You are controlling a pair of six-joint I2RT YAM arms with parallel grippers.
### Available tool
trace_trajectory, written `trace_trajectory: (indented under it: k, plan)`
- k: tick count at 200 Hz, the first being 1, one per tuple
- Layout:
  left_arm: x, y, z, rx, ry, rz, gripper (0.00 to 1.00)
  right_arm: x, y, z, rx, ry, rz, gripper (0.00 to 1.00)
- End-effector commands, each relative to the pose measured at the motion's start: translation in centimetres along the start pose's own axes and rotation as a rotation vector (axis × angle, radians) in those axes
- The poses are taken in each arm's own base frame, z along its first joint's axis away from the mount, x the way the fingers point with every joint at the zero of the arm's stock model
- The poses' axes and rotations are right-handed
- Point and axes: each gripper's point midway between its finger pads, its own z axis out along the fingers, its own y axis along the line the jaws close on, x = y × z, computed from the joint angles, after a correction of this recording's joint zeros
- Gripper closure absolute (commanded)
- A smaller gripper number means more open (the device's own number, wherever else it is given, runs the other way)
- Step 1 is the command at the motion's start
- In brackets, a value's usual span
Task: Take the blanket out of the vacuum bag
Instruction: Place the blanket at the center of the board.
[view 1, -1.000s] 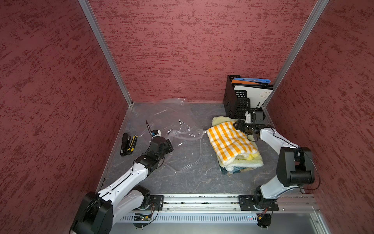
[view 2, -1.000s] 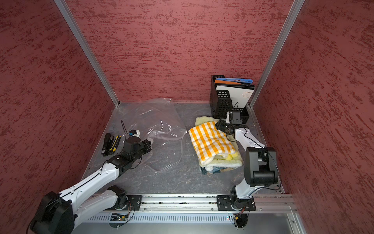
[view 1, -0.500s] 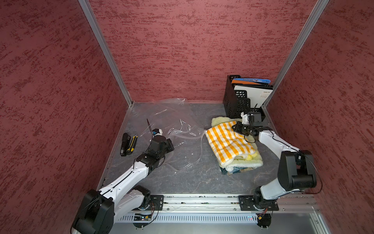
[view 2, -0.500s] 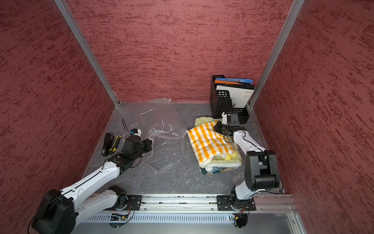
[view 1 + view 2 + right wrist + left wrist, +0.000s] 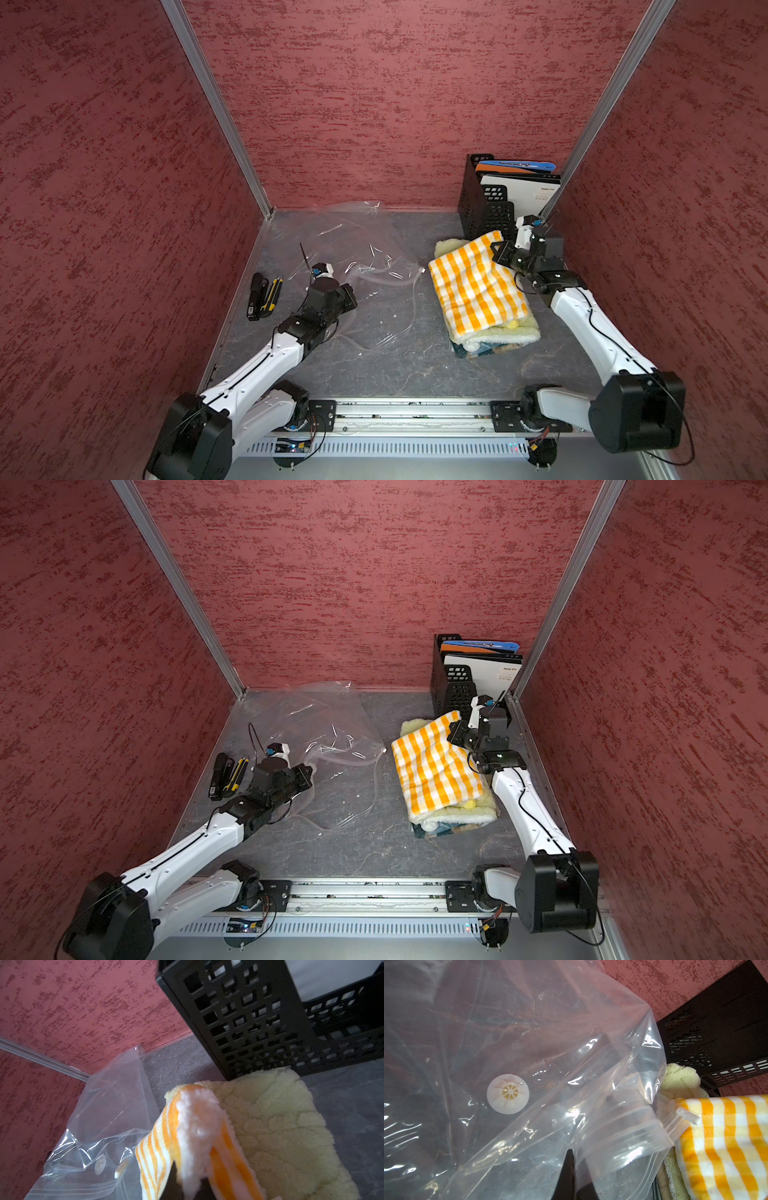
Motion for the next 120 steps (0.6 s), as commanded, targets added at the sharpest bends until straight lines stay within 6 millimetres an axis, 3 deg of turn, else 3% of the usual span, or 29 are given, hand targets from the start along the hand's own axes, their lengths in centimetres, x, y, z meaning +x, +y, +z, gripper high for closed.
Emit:
trace_trajectory:
  k: [1, 15, 31, 40, 47, 66, 87, 120]
  plan:
    - [-1.1, -1.1, -0.5, 0.036, -0.025, 0.003, 1.00, 0.9, -1.9, 2.4, 0.053, 0.044, 0.039, 0.86]
    - [-0.9, -1.0, -0.6, 0.036, -0.023, -0.003, 1.00, 2.6, -3.8, 3.6, 0.125, 0.095, 0.076, 0.57]
    - [-0.7, -0.7, -0.7, 0.033, -0.025, -0.003, 1.00, 3.1, -6.1, 2.8, 0.243, 0.071, 0.100, 0.40]
    - [-0.7, -0.6, -0.8, 0.031, -0.026, -0.002, 1.00, 2.6, -6.1, 1.9, 0.253, 0.036, 0.087, 0.31]
    - [-0.7, -0.4, -0.9, 0.026, -0.030, 0.001, 1.00, 2.1, -5.8, 1.2, 0.253, 0.022, 0.080, 0.29]
    - [-1.1, -0.4, -1.1, 0.016, -0.045, 0.010, 1.00, 0.7, -3.2, -0.9, 0.230, -0.024, 0.025, 0.28]
    - [-1.3, 0.3, -1.2, -0.013, -0.062, -0.001, 1.00, 0.2, 2.0, -2.5, 0.227, -0.063, -0.174, 0.29]
    - [-0.5, 3.6, -1.9, -0.122, -0.095, -0.077, 1.00, 4.3, 8.2, 0.5, 0.202, 0.082, -0.420, 0.30]
